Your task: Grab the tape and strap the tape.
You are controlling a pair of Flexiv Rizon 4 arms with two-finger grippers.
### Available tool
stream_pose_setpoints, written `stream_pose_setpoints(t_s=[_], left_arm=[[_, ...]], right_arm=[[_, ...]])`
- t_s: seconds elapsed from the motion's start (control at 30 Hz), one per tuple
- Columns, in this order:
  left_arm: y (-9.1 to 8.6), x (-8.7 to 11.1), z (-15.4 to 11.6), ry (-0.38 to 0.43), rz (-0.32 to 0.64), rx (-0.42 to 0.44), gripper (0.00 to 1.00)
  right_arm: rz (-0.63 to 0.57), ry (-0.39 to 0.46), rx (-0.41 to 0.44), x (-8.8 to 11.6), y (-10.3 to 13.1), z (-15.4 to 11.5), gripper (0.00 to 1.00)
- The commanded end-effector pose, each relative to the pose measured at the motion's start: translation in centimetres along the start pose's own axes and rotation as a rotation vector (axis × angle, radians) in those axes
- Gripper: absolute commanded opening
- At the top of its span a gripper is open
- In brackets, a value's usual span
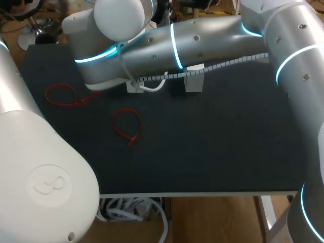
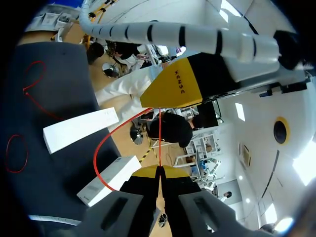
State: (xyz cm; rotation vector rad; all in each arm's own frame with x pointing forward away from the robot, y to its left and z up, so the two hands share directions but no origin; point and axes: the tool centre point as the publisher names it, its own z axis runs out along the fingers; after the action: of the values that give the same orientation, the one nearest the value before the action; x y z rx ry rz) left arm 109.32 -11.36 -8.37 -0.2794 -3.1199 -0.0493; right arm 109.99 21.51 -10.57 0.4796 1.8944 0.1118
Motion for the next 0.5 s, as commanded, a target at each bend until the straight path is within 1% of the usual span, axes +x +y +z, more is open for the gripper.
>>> stream_pose_setpoints(t_s=[0.03,0.5], left_arm=[[-0.06,-0.08,-0.15,0.004,-0.001,-0.004,0.0],[-0.06,-0.08,-0.15,0.004,-0.001,-0.004,0.0]], right_arm=[[-0.003,0.006,0.005,-0.07,0.27,-0.05,0.0],[-0.001,0.007,0.013,0.19,0.57,0.02,0.0]])
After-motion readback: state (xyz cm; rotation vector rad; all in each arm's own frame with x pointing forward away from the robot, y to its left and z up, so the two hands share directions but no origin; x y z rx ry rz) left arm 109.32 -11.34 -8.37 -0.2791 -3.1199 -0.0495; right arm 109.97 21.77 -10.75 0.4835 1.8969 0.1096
